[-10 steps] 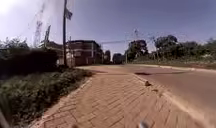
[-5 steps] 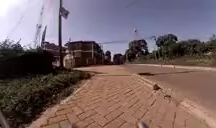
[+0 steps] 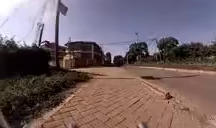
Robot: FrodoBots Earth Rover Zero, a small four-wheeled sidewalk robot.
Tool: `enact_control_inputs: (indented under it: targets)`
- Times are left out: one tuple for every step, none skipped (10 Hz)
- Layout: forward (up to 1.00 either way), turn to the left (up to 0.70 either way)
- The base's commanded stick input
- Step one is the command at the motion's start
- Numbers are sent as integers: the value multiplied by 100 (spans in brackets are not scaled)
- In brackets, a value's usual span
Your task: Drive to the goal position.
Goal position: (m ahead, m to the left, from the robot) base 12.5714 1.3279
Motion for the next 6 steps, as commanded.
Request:
enact_control_inputs:
  targets:
    - [100,0]
    - [100,0]
    - [100,0]
    - [100,0]
    - [100,0]
    - [100,0]
